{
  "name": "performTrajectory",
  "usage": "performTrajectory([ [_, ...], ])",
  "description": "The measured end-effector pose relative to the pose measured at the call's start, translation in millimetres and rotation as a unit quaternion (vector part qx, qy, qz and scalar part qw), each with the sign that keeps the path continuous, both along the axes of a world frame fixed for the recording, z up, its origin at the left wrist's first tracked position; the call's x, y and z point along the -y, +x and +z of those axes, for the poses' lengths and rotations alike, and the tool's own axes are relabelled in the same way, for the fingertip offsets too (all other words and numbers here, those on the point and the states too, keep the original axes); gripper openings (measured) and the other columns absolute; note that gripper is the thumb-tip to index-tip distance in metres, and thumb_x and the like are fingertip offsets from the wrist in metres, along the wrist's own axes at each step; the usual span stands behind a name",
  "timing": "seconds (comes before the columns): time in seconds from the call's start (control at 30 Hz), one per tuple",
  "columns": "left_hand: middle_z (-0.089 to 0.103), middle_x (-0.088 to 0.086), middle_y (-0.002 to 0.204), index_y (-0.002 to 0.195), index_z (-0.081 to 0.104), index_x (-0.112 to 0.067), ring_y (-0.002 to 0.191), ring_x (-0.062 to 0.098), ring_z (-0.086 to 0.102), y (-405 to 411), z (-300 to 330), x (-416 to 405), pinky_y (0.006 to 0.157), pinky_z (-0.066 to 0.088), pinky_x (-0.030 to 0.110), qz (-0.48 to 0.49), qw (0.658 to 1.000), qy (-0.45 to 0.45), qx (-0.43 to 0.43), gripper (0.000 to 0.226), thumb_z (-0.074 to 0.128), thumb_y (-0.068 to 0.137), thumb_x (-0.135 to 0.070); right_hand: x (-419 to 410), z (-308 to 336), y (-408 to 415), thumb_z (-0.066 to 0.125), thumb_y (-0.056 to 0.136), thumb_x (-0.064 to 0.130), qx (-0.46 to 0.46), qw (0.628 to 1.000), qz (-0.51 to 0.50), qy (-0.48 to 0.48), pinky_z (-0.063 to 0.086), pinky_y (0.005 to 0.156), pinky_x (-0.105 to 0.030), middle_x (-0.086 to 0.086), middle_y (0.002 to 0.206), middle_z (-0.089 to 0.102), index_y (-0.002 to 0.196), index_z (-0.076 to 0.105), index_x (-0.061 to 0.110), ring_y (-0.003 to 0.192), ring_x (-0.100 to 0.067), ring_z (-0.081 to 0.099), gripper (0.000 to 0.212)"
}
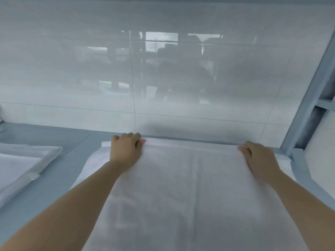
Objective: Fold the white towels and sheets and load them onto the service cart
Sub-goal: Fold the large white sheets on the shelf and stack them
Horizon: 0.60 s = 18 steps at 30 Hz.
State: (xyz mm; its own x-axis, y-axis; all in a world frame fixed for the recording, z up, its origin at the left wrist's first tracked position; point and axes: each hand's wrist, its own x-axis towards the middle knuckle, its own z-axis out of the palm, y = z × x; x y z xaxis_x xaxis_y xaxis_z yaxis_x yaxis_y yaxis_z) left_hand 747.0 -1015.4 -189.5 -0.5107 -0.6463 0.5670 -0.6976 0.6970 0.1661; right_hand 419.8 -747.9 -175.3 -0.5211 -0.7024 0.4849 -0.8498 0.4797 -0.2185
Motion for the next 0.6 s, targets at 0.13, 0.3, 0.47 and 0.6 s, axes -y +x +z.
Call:
performTrajectory([
  [0.13,0.064,-0.002,0.103,0.096,0.053,-0.029,0.106,0.022,0.053,-14,-47,8,0.083,0.027,0.038,0.058,0.984,0.095,0.142,0.023,0.033,0.099,-0.038,24,-50,-2,0.042,0.100,0.036,0.028,0.983,-0.052,0.173,0.036,0.087,-0.034,-0.008,0.107,0.064,0.089,0.055,0.018,0.108,-0.025,0.056,0.024],
  [0.3,0.057,-0.006,0.083,0.085,0.051,-0.030,0.094,0.021,0.053,-20,-39,27,0.077,0.023,0.037,0.048,0.997,0.030,0.055,0.024,0.032,0.099,-0.036,32,-40,-18,0.043,0.099,0.037,-0.008,0.993,-0.066,0.095,0.028,0.079,-0.035,-0.005,0.097,0.067,0.079,0.047,0.025,0.102,-0.026,0.058,0.024],
  [0.47,0.058,-0.001,0.111,0.106,0.057,-0.028,0.112,0.023,0.046,-34,-48,30,0.093,0.027,0.041,0.097,0.979,0.124,0.126,0.027,0.032,0.101,-0.038,43,-58,-12,0.042,0.099,0.038,0.012,0.985,-0.108,0.133,0.031,0.085,-0.036,-0.005,0.102,0.065,0.087,0.056,0.022,0.106,-0.026,0.055,0.025],
  [0.6,0.049,0.000,0.122,0.118,0.049,-0.027,0.118,0.025,0.040,-51,-40,7,0.104,0.025,0.045,0.078,0.989,0.083,0.093,0.022,0.047,0.096,-0.029,42,-52,2,0.063,0.089,0.031,-0.079,0.988,-0.107,0.084,0.035,0.087,-0.040,-0.009,0.102,0.056,0.096,0.060,0.011,0.104,-0.031,0.049,0.021],
])
